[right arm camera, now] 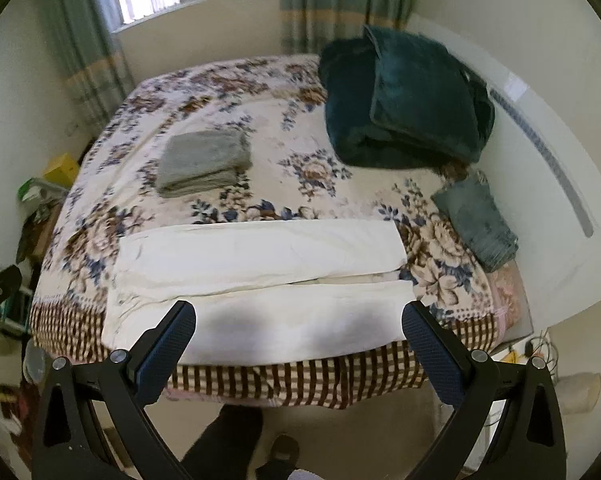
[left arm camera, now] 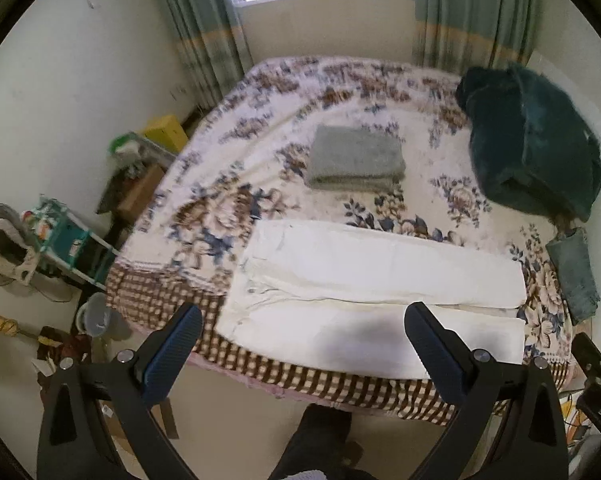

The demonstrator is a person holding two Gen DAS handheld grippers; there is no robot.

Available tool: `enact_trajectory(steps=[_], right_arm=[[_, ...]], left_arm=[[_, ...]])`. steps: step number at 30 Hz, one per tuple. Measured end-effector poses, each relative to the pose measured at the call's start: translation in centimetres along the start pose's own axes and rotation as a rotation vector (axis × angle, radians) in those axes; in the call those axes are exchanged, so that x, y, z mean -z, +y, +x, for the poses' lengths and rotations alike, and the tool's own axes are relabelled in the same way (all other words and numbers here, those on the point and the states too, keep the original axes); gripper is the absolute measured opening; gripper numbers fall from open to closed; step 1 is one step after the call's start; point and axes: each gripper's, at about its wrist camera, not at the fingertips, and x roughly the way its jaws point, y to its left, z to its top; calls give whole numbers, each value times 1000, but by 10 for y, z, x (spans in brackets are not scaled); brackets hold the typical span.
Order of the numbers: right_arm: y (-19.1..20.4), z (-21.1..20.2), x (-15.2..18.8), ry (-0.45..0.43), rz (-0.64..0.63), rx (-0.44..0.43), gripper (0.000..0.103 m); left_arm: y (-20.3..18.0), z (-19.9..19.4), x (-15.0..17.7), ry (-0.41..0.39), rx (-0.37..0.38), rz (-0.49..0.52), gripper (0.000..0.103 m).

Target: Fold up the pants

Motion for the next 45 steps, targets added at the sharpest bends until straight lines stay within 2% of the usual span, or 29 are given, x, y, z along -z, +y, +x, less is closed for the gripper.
enact_trajectory(steps=[5, 7, 13, 18, 23, 25, 28, 29, 30, 31, 32, 33, 34, 35, 37, 39, 45], right_arm=[[-17, 115, -61, 98, 102, 22, 103], [-25, 171, -85, 155, 163, 29, 103], [-54, 376, -141, 364, 392, 18, 103], [-82, 540, -150, 532, 583, 15, 103], [-111, 650, -126, 652, 799, 62, 103], [-119, 677, -116, 672, 867, 86, 103], [-127, 708, -108, 695, 929, 114, 101], [-128, 716, -105, 706, 941, 125, 96], [-128, 723, -101, 715, 946, 140, 92], [-128, 726, -98, 716, 956, 151, 84], [-128, 728, -96, 711, 965, 157, 74], [-128, 727, -94, 702, 971, 162, 67], [-126, 723, -91, 683, 968, 165, 47], [-124, 720, -90, 669, 968, 158, 26], [-115, 712, -89, 649, 960, 124, 8], [-105, 698, -89, 606, 929, 115, 7], [-83, 635, -76, 517, 851, 31, 5]], left_arm=[[-28, 108, -51, 132, 8, -3, 103], [-40, 167, -72, 211, 10, -22, 103], [-61, 343, -112, 459, 3, -157, 103], [-79, 471, -123, 629, -23, -252, 103], [-83, 567, -120, 753, -80, -331, 101], [-79, 590, -111, 796, -115, -356, 88], [-70, 597, -103, 800, -109, -420, 80], [-69, 592, -103, 784, -105, -432, 75], [-68, 584, -105, 753, -95, -441, 57], [-68, 575, -108, 724, -98, -441, 28], [-67, 562, -110, 696, -126, -437, 18], [-65, 554, -110, 681, -120, -450, 14], [-62, 546, -108, 667, -105, -469, 8], [-58, 535, -107, 652, -87, -487, 6], [-54, 511, -106, 607, -44, -498, 4], [-51, 485, -104, 560, -18, -496, 4], [-37, 361, -91, 407, 61, -493, 3]])
